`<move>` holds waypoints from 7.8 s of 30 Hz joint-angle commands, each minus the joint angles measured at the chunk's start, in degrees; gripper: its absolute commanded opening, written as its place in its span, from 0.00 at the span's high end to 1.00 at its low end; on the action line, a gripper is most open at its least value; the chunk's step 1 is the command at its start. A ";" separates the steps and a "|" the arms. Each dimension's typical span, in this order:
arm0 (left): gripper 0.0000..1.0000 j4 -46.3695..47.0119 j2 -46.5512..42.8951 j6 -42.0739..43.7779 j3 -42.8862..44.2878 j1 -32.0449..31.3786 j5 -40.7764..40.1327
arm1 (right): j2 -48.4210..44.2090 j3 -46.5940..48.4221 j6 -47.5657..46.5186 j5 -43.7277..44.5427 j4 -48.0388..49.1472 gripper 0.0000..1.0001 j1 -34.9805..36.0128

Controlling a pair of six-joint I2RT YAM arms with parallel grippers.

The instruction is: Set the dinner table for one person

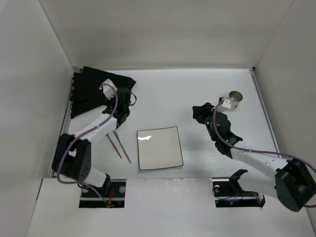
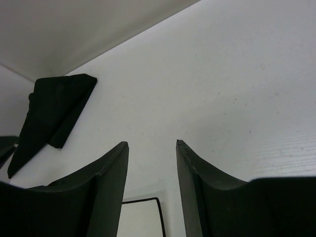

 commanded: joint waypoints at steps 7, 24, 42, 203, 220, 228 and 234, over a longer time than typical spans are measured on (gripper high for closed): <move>0.31 -3.71 22.36 4.70 29.44 4.88 -0.27 | 0.24 1.13 -0.90 -1.39 3.45 0.51 -0.21; 0.54 -18.93 51.92 6.91 60.23 6.29 3.68 | 3.75 2.45 -0.46 -2.54 2.30 0.50 -1.08; 0.86 -14.28 50.00 23.15 57.52 -11.45 31.08 | 3.31 2.71 0.24 -2.10 0.46 0.50 -2.31; 0.63 6.73 12.89 -2.57 -1.73 -6.55 21.87 | 25.18 12.29 10.43 -11.33 -10.96 0.80 -1.17; 0.76 5.24 0.61 -4.78 -12.90 -6.01 24.25 | 16.60 6.74 11.77 -6.94 -14.12 0.72 -0.21; 0.73 0.84 3.12 -3.63 -1.57 -13.12 23.99 | 20.87 12.29 10.88 -9.39 -11.77 0.76 2.96; 0.74 0.40 16.75 -3.46 7.05 -17.70 26.10 | 28.27 11.24 12.98 -11.76 -7.90 0.82 2.87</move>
